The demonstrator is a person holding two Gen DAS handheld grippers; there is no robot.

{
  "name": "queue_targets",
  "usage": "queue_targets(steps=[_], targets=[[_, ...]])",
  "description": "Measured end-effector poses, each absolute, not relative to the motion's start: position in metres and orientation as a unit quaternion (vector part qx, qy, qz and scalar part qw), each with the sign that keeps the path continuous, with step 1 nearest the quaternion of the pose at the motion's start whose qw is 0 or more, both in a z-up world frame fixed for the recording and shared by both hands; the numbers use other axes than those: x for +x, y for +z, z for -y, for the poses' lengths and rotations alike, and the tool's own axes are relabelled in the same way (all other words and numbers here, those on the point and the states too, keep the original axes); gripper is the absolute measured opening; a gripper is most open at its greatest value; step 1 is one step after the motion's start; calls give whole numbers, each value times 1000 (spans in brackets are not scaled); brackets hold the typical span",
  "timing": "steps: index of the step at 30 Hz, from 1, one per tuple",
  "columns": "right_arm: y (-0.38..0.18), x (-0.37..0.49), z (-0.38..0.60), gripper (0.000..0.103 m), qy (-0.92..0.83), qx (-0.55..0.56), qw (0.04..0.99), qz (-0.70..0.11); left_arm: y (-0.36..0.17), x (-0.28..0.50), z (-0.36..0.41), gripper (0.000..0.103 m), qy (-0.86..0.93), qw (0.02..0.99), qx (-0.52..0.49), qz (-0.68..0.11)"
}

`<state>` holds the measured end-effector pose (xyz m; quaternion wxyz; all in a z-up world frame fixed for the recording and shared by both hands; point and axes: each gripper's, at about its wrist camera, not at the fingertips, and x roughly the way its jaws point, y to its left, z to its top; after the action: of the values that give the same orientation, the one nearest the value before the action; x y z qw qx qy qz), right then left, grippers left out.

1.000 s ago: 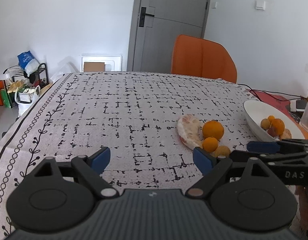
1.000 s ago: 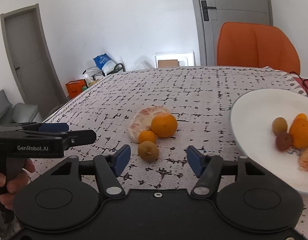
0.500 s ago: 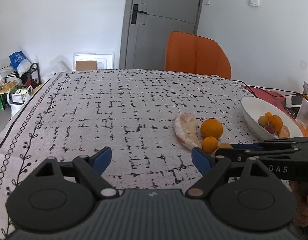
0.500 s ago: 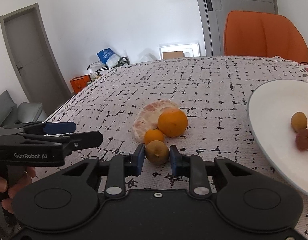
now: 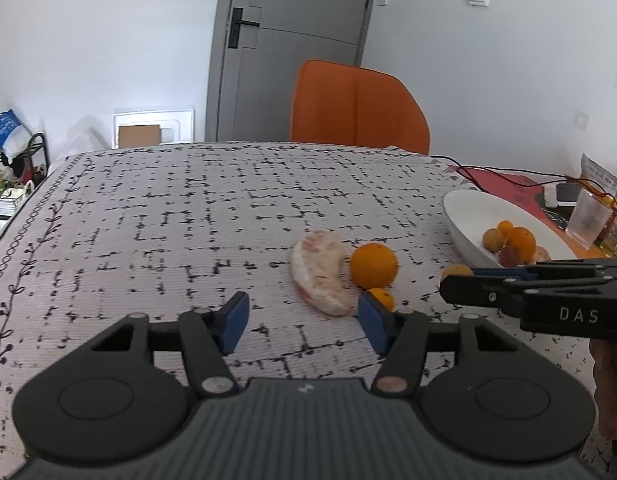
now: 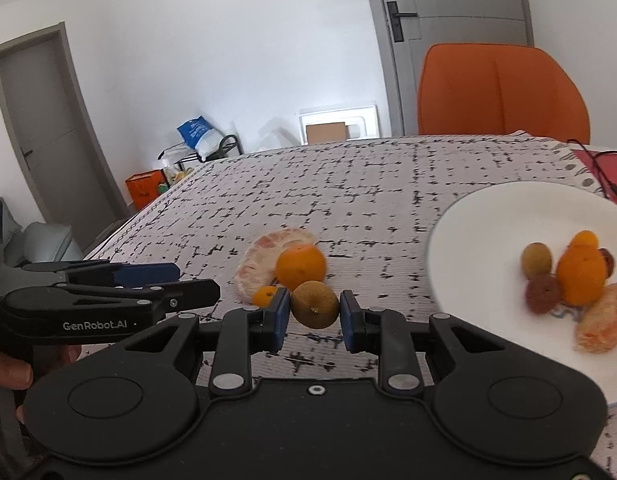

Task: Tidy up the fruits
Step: 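Grasp the small mandarin with the left gripper while the right gripper grasps the apricot, then carry both fruits into the white bowl and open both grippers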

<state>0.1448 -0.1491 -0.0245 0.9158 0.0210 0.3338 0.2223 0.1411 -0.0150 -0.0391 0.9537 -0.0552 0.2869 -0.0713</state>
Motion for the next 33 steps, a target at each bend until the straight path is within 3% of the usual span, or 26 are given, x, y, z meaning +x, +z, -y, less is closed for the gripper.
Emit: queue_targets(steps=[14,21,25,33], targets=[[-15,134,182,25,190,25,928,-320,-42,154,43,37,-111,949,-52,-291],[-13,131,198,25,171,33,933,-315,-48,164,56,35,-115,946,-45,-300],[-13,130,210,25,158,37,936,-313,-54,171,64,22,-113,940,-42,-318],[-15,127,235,25,128,48,941,-311,-45,168,77,22,-126,944,-36,-304]])
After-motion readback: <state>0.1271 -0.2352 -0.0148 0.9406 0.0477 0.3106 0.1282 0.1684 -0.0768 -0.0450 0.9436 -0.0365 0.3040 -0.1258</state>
